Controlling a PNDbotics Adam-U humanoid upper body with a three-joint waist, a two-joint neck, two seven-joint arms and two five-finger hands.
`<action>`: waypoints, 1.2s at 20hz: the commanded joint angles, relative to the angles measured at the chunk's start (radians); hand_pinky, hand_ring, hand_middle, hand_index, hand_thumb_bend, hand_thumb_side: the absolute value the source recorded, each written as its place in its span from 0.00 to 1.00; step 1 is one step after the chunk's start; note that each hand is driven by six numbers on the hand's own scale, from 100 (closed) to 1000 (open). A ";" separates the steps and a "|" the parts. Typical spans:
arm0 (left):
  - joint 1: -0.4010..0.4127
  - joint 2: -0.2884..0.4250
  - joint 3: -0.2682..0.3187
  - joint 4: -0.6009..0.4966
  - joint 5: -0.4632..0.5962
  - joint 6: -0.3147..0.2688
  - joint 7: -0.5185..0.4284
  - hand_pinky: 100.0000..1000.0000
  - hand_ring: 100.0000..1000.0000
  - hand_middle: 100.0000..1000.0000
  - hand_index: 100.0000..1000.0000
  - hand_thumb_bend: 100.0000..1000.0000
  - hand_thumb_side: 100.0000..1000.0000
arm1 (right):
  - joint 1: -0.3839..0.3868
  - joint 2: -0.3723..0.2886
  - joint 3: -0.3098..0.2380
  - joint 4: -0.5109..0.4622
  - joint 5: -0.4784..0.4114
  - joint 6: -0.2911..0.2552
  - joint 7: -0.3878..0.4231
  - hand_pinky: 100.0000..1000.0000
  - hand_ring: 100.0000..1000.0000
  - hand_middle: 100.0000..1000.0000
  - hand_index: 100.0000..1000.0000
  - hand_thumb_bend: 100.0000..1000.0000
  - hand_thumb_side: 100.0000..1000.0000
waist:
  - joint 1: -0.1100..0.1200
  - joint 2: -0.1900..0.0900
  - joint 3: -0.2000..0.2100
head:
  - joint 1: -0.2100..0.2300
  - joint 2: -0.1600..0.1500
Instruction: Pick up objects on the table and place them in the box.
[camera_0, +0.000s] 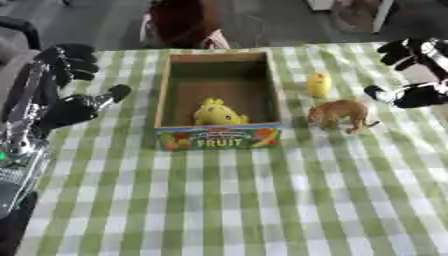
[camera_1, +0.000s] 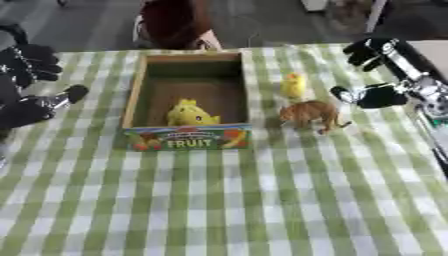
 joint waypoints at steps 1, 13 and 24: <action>-0.003 0.006 0.017 -0.031 0.008 -0.002 0.008 0.65 0.61 0.55 0.68 0.72 0.07 | -0.030 0.004 0.000 0.037 0.033 -0.017 0.007 0.64 0.68 0.58 0.76 0.36 0.00 | -0.001 -0.012 0.003 | -0.004 -0.007; 0.023 -0.010 0.027 -0.031 0.015 -0.004 0.013 0.65 0.60 0.54 0.68 0.72 0.07 | -0.034 0.069 -0.007 0.165 0.094 -0.033 0.004 0.64 0.68 0.58 0.76 0.37 0.00 | -0.002 -0.012 0.013 | -0.010 -0.005; 0.030 -0.015 0.029 -0.027 0.017 -0.005 0.013 0.65 0.60 0.54 0.68 0.72 0.07 | -0.031 0.089 -0.009 0.215 0.124 -0.046 0.019 0.64 0.66 0.55 0.73 0.37 0.00 | -0.002 -0.010 0.017 | -0.011 -0.002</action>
